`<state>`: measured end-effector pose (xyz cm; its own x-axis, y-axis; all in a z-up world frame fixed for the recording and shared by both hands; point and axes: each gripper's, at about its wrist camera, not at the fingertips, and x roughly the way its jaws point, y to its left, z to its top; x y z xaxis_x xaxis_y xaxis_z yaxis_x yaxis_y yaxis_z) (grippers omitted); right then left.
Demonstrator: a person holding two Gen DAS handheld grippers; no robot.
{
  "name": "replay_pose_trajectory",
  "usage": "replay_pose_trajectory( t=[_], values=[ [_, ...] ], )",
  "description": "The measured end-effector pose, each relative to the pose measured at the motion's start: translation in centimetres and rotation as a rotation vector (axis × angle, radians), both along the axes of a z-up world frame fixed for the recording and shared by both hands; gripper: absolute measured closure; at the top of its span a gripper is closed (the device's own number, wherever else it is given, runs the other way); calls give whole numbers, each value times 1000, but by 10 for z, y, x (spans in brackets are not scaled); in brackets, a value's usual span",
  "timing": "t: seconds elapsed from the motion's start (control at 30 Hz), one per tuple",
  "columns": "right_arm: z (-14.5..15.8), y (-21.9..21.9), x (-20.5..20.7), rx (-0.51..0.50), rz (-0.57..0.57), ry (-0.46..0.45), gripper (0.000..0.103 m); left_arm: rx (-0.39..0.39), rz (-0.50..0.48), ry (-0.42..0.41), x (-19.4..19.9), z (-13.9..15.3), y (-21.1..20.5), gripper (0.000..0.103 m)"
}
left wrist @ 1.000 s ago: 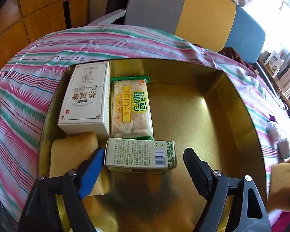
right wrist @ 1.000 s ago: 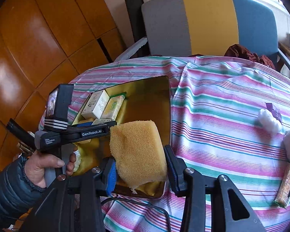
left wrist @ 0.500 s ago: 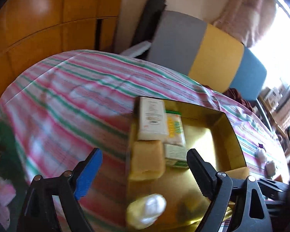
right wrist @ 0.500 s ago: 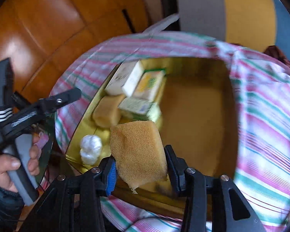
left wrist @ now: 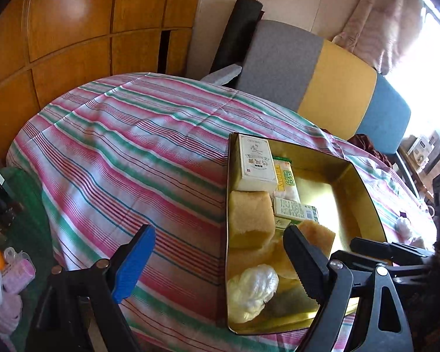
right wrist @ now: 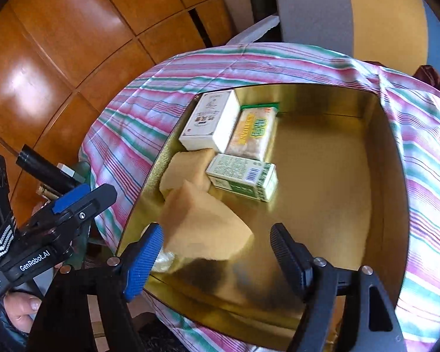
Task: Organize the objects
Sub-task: 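Lower the yellow sponge into the tray with the right tool and release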
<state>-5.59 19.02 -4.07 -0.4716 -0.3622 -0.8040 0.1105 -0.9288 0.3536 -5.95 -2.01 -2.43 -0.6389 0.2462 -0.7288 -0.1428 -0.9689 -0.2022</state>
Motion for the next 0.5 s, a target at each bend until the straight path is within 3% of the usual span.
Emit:
replay_pose_trajectory(
  t=[0.5],
  values=[
    [18,19,33,64,-81,77,26,-64,-51,69,22,14,23,14]
  ],
)
